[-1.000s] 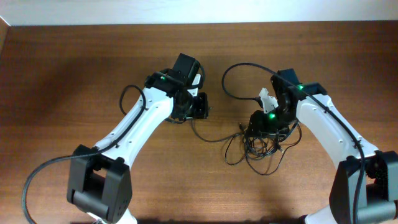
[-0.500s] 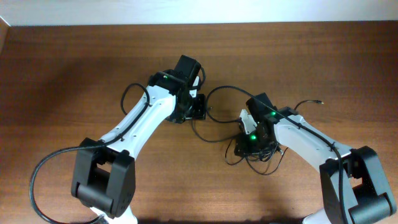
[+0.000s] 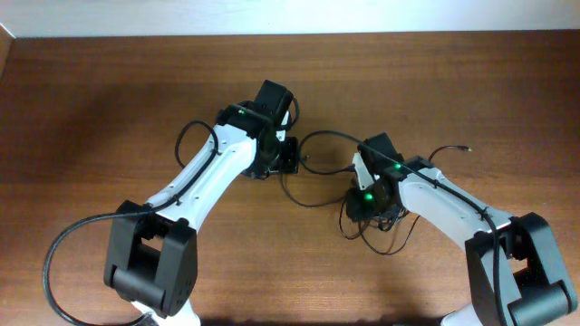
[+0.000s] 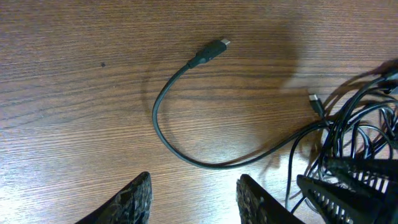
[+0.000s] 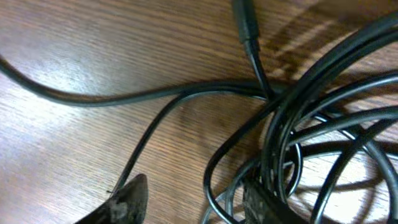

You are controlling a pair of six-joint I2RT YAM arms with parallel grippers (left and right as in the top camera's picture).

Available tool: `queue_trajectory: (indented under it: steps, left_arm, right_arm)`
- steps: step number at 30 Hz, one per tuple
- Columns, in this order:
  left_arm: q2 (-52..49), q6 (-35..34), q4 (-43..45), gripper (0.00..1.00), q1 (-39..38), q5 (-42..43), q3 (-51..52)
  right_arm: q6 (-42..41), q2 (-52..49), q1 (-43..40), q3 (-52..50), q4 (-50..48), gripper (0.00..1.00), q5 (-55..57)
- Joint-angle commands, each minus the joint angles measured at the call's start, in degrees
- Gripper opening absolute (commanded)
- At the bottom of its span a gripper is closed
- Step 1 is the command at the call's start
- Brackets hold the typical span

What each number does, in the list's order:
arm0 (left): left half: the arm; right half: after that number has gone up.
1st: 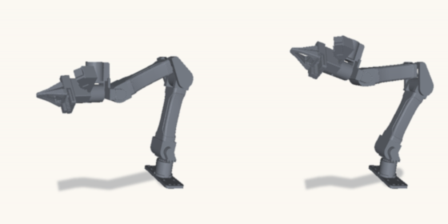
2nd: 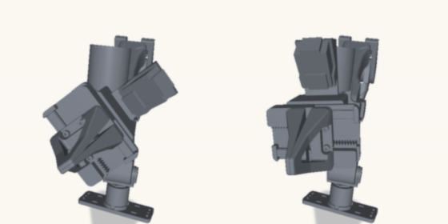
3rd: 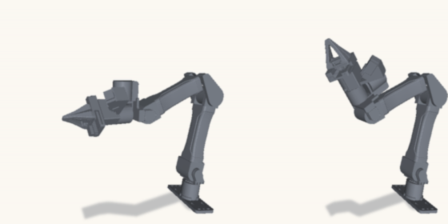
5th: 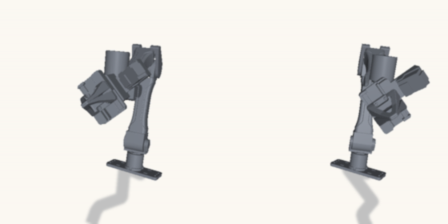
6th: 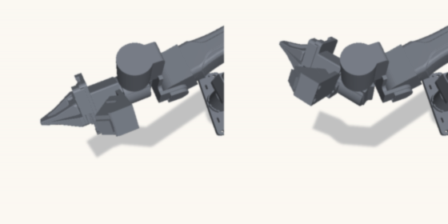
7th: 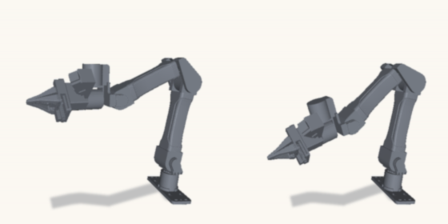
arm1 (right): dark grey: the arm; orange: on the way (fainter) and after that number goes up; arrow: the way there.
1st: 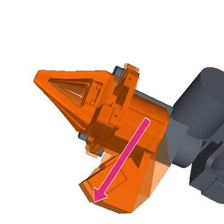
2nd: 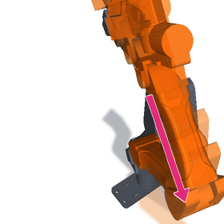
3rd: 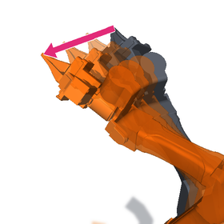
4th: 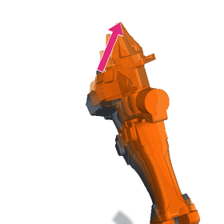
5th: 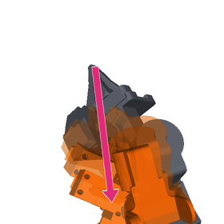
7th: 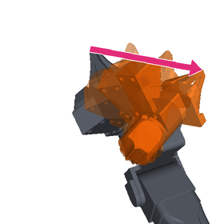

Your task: Untangle cables

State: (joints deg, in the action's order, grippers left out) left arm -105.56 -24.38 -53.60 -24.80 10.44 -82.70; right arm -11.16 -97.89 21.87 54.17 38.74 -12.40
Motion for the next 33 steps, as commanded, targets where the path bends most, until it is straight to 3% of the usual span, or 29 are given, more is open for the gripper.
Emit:
queue_trajectory:
  steps: [1,7,9,12,14,18,22,27,33]
  left_arm:
    - [-0.6,0.9,-0.1,0.45,0.1,-0.4,0.2]
    - [-0.6,0.9,0.0,0.45,0.1,-0.4,0.2]
    - [-0.6,0.9,-0.1,0.44,0.1,-0.4,0.2]
    - [-0.6,2.0,-1.7,0.4,0.1,1.5,0.2]
    - [-0.6,6.2,-2.3,0.41,0.1,6.9,0.2]
    - [-0.6,14.3,-2.4,0.43,0.1,19.6,0.2]
    - [-0.6,21.4,-2.4,0.57,0.1,32.2,0.2]
    - [-0.6,18.1,-2.4,0.64,0.0,35.8,0.2]
    - [-0.6,2.5,3.0,0.65,-1.9,25.5,0.2]
  right_arm:
    - [0.2,0.1,0.3,-0.7,0.7,0.37,1.6]
    - [0.1,0.1,0.2,-0.7,0.8,0.04,2.4]
    - [0.1,0.4,0.1,-0.5,1.0,0.04,-0.9]
    - [0.5,3.0,-3.2,5.1,7.4,0.04,-15.7]
    - [5.0,5.8,-5.9,11.4,13.9,0.04,-24.1]
    - [5.2,8.4,-8.5,22.1,21.3,0.04,-30.4]
    - [4.6,8.4,-9.4,23.0,17.9,0.04,-40.0]
    - [-5.3,8.4,-14.1,23.0,16.7,0.04,-42.7]
    - [-6.5,8.4,-14.9,23.0,12.0,0.04,-52.4]
